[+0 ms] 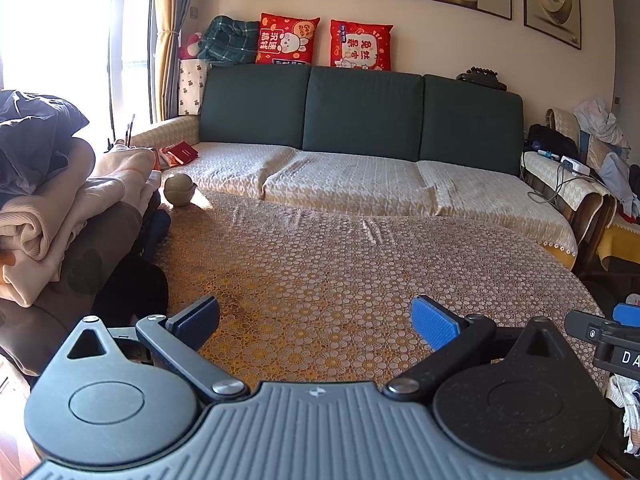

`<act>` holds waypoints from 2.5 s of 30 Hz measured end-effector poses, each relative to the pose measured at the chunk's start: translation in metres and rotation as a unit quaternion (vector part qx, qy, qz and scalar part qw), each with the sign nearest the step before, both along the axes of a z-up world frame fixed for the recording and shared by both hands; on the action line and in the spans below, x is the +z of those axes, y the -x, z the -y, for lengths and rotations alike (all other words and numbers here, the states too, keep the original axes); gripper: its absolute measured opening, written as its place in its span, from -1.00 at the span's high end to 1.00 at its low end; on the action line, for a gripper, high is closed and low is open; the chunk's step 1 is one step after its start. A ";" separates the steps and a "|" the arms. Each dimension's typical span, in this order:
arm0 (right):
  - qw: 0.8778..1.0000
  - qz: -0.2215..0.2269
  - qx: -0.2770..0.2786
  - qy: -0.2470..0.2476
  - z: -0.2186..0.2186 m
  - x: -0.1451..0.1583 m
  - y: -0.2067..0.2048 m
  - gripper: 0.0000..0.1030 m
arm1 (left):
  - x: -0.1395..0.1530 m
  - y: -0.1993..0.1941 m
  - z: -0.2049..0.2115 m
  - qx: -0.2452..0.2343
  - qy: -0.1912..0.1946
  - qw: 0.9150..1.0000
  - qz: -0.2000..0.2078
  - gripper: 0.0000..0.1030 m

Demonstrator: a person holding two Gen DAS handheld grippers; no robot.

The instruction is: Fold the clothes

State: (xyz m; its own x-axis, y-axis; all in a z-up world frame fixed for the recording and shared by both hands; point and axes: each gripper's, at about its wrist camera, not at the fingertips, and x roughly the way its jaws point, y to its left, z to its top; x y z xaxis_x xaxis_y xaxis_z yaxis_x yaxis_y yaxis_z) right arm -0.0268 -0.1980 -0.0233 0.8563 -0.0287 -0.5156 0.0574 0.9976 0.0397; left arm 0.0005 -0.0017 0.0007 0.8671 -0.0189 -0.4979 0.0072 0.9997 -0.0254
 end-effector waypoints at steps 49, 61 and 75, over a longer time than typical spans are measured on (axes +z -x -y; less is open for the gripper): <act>0.990 0.046 -0.128 0.030 0.138 -0.021 0.036 -1.00 | -0.011 -0.035 0.167 -0.189 0.018 0.982 0.002 -1.00; 0.961 -0.002 -0.273 0.053 0.258 -0.065 0.072 -1.00 | -0.041 -0.068 0.270 -0.302 0.028 0.953 -0.025 -1.00; 0.930 -0.078 -0.356 0.054 0.353 -0.139 0.097 -1.00 | -0.060 -0.073 0.368 -0.391 -0.010 0.920 -0.001 -1.00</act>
